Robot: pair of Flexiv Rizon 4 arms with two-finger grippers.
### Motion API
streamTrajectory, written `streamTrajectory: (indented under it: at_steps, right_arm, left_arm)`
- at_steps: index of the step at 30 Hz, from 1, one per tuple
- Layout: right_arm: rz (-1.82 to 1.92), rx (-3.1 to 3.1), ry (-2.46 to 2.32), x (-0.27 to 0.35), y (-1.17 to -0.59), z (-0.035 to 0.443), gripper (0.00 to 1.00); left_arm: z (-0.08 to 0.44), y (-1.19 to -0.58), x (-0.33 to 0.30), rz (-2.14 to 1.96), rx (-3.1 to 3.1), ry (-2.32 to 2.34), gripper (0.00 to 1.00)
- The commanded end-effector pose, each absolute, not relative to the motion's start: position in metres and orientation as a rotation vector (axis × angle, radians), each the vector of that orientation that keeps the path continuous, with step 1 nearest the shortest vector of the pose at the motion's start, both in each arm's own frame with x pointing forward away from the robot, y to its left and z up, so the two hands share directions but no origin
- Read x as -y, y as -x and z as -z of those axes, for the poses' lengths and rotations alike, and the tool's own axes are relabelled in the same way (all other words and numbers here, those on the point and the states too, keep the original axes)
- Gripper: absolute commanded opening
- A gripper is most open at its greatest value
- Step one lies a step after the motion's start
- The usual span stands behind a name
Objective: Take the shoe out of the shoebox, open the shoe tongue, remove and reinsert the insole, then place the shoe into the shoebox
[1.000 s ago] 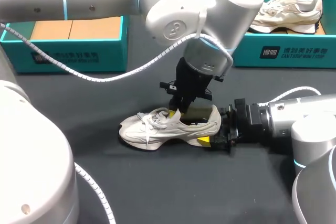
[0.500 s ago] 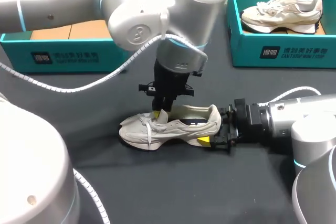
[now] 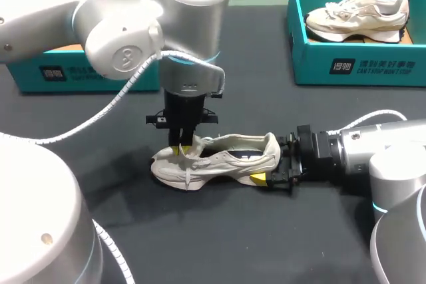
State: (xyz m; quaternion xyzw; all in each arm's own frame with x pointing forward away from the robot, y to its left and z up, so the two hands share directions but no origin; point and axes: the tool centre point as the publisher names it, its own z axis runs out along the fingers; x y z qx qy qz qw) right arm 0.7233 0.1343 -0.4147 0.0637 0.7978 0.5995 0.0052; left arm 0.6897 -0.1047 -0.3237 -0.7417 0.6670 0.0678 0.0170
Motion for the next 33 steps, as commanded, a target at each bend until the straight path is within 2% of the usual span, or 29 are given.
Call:
streamTrajectory:
  at_steps: [1, 17, 20, 27, 30, 33]
  right_arm:
    - [-1.873, -2.499, -0.203, -0.134, -0.724, 0.416, 0.00]
    - [-1.873, -2.499, -0.203, -0.134, -0.724, 0.416, 0.00]
    - [-1.873, -2.499, -0.203, -0.134, -0.724, 0.416, 0.00]
    - [-1.873, -2.499, -0.203, -0.134, -0.724, 0.416, 0.00]
    - [-1.873, -2.499, -0.203, -0.134, -0.724, 0.416, 0.00]
    - [-1.873, -2.499, -0.203, -0.134, -0.724, 0.416, 0.00]
  left_arm:
    - [0.327, -0.685, 0.091, 0.041, -2.152, 2.418, 0.00]
    - [0.365, -0.700, 0.072, -0.042, -2.210, 2.416, 0.00]
    - [0.371, -0.701, 0.070, -0.065, -2.214, 2.415, 0.11]
    - [0.378, -0.697, 0.066, -0.104, -2.223, 2.412, 0.19]
    - [0.378, -0.695, 0.063, -0.115, -2.224, 2.407, 0.31]
    - [0.376, -0.693, 0.059, -0.122, -2.223, 2.392, 0.38]
